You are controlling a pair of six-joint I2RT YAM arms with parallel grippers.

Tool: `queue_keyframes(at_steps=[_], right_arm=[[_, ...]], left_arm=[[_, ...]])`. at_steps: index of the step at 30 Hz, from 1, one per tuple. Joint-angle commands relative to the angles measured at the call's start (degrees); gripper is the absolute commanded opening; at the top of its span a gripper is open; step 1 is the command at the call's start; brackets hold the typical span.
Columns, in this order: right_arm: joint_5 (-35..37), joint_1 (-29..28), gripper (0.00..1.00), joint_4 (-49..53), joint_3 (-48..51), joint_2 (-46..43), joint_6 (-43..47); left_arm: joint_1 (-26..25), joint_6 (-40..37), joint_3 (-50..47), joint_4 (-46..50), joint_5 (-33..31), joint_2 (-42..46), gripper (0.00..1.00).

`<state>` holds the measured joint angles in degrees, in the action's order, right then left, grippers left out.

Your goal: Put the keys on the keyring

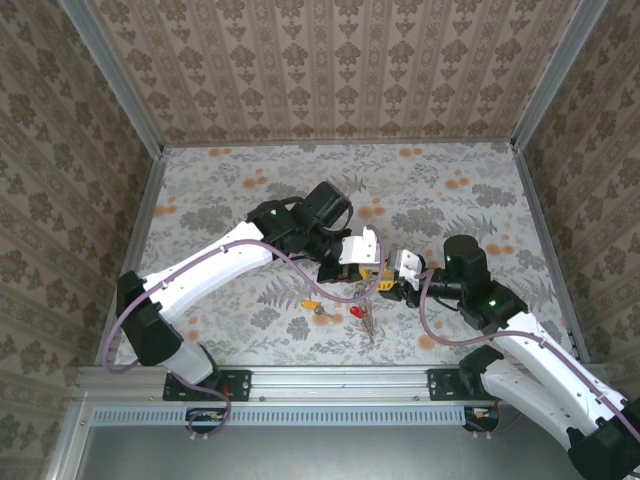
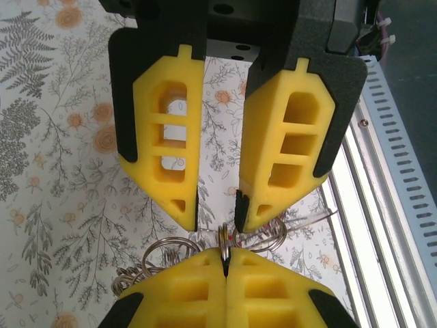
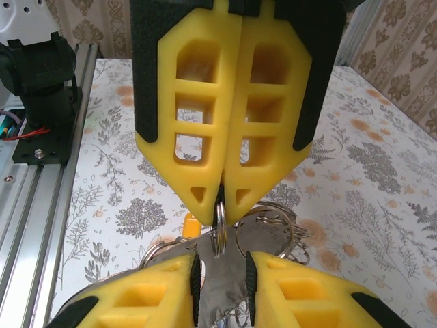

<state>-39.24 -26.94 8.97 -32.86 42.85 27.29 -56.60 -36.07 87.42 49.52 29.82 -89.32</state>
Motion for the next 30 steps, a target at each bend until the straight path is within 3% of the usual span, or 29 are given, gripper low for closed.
queue_keyframes(at_steps=[1,12,17,22,24,26,30], right_arm=[[-1.2,-0.5,0.26,-2.4,-1.0,0.1,-0.6],[-2.2,-1.4,0.24,-6.6,0.2,1.7,-3.1],[-2.3,-1.8,0.18,-8.0,0.9,2.1,-3.8],[-1.9,-1.8,0.02,-7.8,1.6,1.9,-3.8],[-1.7,-1.8,0.00,-9.2,2.1,1.6,-4.9],[-1.2,-1.8,0.00,-12.8,3.3,0.9,-7.3],[0.1,-1.8,0.00,-22.5,6.5,-0.9,-13.9]], left_arm=[[-0.2,-0.7,2.0,1.0,1.2,0.3,0.00],[-0.3,-0.2,1.9,-0.1,2.6,0.3,0.00],[-0.2,0.0,1.8,-1.3,3.5,0.4,0.00],[0.2,0.2,1.2,-2.8,4.1,1.2,0.00],[0.5,0.6,0.3,-4.1,4.4,2.1,0.00],[0.8,1.2,-1.5,-5.8,4.3,3.6,0.17],[3.4,1.5,-7.2,-6.6,4.8,9.0,0.29]])
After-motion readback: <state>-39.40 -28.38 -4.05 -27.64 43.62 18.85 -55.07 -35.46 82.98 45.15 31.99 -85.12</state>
